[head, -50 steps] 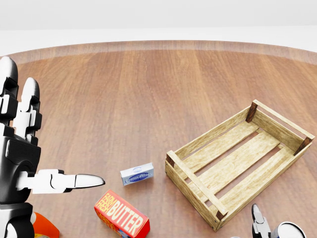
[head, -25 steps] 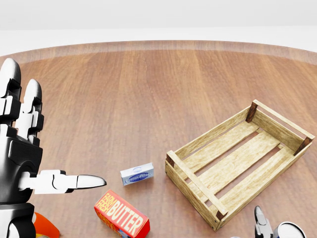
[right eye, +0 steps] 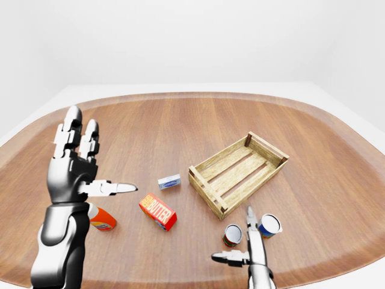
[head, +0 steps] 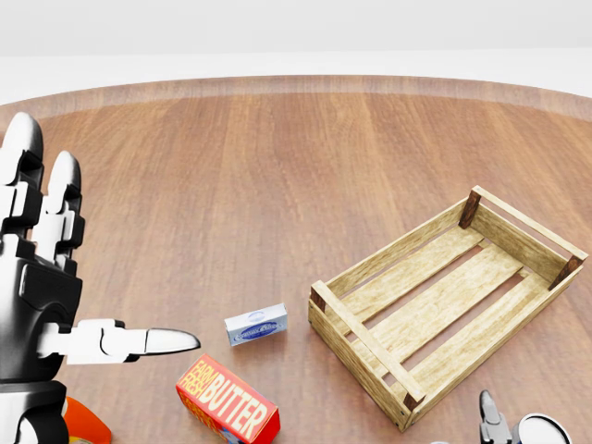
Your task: Pick up the tomato sauce, and put it in the wooden tray.
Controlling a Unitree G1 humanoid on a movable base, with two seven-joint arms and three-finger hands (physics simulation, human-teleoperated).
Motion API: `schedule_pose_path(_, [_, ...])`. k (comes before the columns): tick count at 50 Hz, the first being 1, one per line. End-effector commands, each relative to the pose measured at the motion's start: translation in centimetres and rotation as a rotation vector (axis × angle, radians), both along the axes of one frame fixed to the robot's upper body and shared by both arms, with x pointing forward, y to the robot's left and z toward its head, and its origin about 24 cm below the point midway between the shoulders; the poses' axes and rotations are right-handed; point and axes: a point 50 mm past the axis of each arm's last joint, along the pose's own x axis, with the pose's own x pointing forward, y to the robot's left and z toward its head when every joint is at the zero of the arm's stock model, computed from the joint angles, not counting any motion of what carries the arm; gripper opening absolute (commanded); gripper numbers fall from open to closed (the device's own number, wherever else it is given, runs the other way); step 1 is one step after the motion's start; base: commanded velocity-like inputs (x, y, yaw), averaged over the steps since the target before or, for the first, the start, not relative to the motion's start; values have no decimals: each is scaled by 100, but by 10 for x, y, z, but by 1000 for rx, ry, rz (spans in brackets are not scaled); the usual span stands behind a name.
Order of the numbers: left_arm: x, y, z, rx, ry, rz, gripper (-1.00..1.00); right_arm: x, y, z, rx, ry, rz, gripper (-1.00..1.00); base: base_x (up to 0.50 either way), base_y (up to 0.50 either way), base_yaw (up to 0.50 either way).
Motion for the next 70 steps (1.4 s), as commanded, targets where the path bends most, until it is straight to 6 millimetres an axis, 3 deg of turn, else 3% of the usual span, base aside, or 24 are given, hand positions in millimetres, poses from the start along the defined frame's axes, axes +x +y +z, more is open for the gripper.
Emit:
schedule_pose_path(1, [0,-1,-2,1,8,-2,100,1,-5,-10,0,40,-21,100,0,0,0])
schedule_pose_path(12, [0,-1,-2,2,7,-2,100,4,-9,-41,10,172,-50,100,0,0,0])
schedule_pose_path(18, [0,0,1,1,-3,-2,100,2,-4,-25,2,97,-31,100,0,0,0])
schedule_pose_path(39, [0,-2,-1,4,3,-5,100,5,-1,-19,4,68,-19,100,0,0,0])
schedule_pose_path(40, [0,-1,0,4,1,-5,100,5,-1,-16,-1,58,-17,-36,0,0,0])
schedule_pose_path(41, [-1,-1,1,4,-5,-4,100,4,-1,-16,-2,56,-15,-100,0,0,0])
schedule_pose_path(56, [0,-1,0,3,-1,-2,100,0,4,12,-18,-37,8,-100,0,0,0])
schedule_pose_path(70, [2,-2,-3,2,16,-4,100,1,3,18,-18,-51,9,-100,0,0,0])
